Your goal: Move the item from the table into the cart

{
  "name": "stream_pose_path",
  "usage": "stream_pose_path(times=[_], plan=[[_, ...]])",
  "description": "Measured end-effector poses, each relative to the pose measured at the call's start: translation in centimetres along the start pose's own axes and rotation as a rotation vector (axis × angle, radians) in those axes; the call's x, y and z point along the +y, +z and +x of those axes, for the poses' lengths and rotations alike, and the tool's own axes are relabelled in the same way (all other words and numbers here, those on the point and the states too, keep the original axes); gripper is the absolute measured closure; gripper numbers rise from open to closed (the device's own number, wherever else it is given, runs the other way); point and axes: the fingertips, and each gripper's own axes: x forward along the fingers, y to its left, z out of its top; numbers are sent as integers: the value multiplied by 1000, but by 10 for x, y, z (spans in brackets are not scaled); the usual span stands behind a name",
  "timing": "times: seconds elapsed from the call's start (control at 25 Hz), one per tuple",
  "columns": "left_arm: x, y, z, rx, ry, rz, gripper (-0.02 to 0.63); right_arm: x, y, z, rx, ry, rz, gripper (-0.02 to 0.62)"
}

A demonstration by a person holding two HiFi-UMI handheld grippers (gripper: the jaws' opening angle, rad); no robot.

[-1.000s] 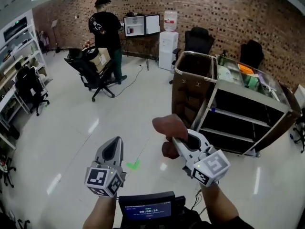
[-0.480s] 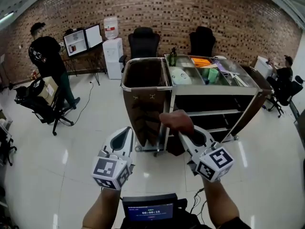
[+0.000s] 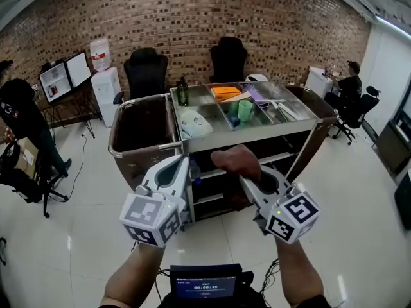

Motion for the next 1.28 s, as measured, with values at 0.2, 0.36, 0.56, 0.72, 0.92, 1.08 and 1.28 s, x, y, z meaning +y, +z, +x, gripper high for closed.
stream_pose_path(times=[0.2, 0.36, 0.56, 0.72, 0.92, 1.08, 1.28], plan=[[-33, 11, 144, -17, -46, -76, 606, -146, 15, 3, -1, -26, -26, 531], [-53, 32, 256, -60, -96, -66, 606, -250, 16, 24, 10, -49, -29, 531], [-32, 19, 374, -52, -147, -67, 606, -360, 6, 68, 12, -89, -38, 531], [-14, 38, 481, -57, -226, -94, 606, -456, 30, 118, -10, -140, -4, 531], [9, 70, 573, -24, -238, -62, 606, -544, 80, 157, 39, -189, -73, 531], [20, 53, 648, 13, -221, -39, 606, -633, 75, 183, 92, -185, -110, 531], [5, 37, 769, 36, -182, -25, 606, -775, 70, 203, 121, -138, -123, 531]])
